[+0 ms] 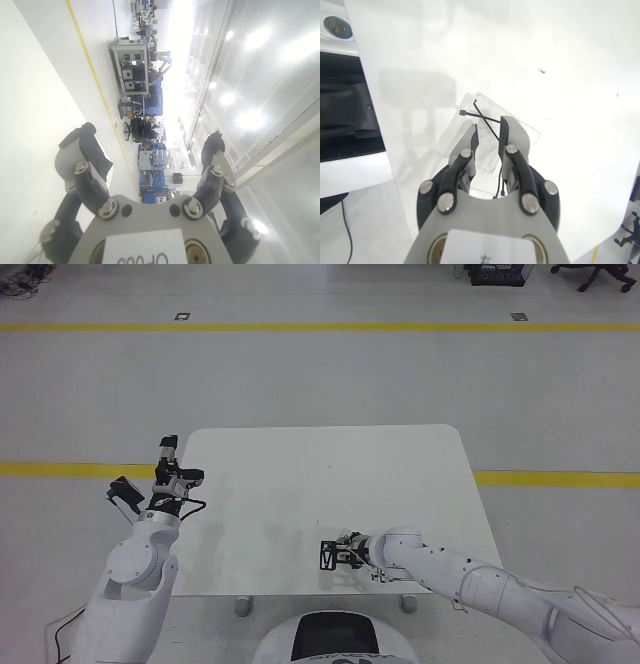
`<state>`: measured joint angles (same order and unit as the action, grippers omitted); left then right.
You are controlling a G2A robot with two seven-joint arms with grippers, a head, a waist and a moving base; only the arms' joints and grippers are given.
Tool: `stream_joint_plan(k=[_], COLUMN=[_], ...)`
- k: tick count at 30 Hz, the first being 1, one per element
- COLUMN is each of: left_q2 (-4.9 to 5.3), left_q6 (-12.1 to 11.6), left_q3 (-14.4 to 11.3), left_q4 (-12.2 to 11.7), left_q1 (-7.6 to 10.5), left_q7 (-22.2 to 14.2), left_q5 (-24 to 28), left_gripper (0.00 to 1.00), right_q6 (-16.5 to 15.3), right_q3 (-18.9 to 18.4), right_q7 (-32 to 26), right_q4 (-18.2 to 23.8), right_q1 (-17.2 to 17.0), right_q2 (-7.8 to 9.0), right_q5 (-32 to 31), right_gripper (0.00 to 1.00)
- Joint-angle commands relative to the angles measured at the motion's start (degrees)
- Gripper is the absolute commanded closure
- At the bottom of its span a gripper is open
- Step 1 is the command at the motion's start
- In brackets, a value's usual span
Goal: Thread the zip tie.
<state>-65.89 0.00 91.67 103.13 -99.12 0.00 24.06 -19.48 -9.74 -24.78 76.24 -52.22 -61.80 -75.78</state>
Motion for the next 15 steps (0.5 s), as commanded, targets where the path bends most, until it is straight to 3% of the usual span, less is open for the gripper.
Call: stream_joint_plan(k=[1, 15], left_q2=[0.0, 0.0], left_q6=[0.0, 0.0], left_q3=[0.0, 0.0], left_q4=[0.0, 0.0], left_q1=[0.0, 0.0], left_q7=[0.0, 0.0], left_q5=[0.0, 0.0], left_gripper=[0.0, 0.0], right_q6=[0.0, 0.0], right_q3=[0.0, 0.0], right_q7=[-0.03, 2.89], right_q4=[0.07, -1.13], right_q1=[-0.08, -0.34], right_q2=[-0.03, -1.25], right_q5=[-0.12, -4.23], right_gripper=[0.75, 0.79])
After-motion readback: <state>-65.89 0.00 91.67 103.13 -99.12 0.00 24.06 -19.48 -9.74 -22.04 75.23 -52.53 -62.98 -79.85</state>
